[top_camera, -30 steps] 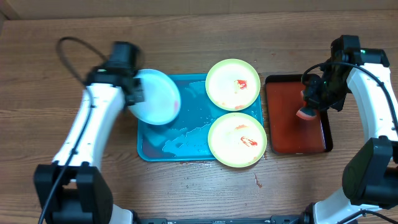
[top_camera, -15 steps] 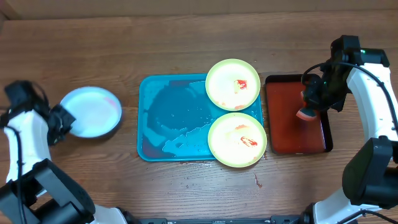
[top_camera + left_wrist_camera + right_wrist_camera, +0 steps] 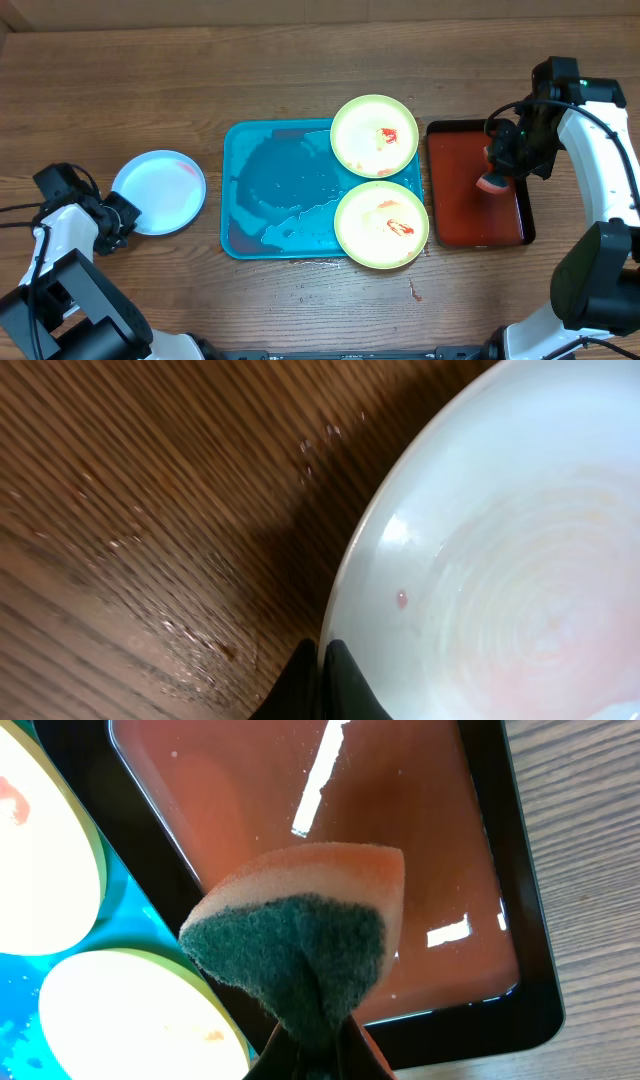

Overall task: Clean dirty plates on tray and stack at the side
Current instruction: 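Carry white plate left off the tray and set it on table, then release white plate and move left gripper to a yellow plate rim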

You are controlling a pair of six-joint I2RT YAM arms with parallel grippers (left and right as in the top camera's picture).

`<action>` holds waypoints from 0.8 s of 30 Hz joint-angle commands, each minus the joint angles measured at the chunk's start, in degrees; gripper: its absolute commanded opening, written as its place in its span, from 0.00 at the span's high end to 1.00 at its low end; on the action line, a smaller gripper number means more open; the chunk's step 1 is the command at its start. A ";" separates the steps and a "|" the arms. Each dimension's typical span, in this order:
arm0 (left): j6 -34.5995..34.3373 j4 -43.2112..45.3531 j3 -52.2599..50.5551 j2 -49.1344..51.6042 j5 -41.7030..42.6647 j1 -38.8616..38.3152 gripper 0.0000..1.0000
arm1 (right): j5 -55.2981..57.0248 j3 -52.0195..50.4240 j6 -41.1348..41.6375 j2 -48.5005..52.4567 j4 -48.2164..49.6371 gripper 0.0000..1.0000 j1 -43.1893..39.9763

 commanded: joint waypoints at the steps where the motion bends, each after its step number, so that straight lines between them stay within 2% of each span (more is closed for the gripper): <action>1: -0.57 0.07 -1.51 -0.59 0.63 -0.63 0.96 | 0.57 -0.04 -0.02 -0.63 0.09 0.96 0.31; 3: -0.57 0.02 -1.51 -0.59 0.63 -0.63 0.96 | 0.57 -0.04 -0.02 -0.63 0.09 0.96 0.31; 4: -0.55 0.17 -1.49 -0.59 0.61 -0.63 0.93 | 0.57 -0.04 -0.02 -0.63 0.09 0.96 0.31; 6: -0.50 0.57 -1.40 -0.61 0.66 -0.61 0.78 | 0.57 -0.04 -0.02 -0.63 0.07 0.96 0.31; 8: -0.11 0.22 -0.66 -0.61 1.38 -0.63 0.69 | 0.57 -0.04 -0.02 -0.63 0.11 0.96 0.31; 11: 4.52 -1.16 1.88 -0.68 6.99 -0.92 0.67 | 0.57 -0.04 -0.02 -0.63 0.11 0.96 0.31; 14: 8.59 -4.50 6.34 -0.81 12.09 -2.73 0.60 | 0.55 -0.04 -0.02 -0.63 0.11 0.96 0.31; 18: 10.58 -10.73 13.86 -0.81 12.70 -10.99 0.58 | 0.55 -0.04 -0.02 -0.63 0.09 0.96 0.31; 24: 9.14 -9.92 17.51 -0.79 11.04 -24.30 0.50 | 0.57 -0.04 -0.02 -0.63 -0.17 0.96 0.31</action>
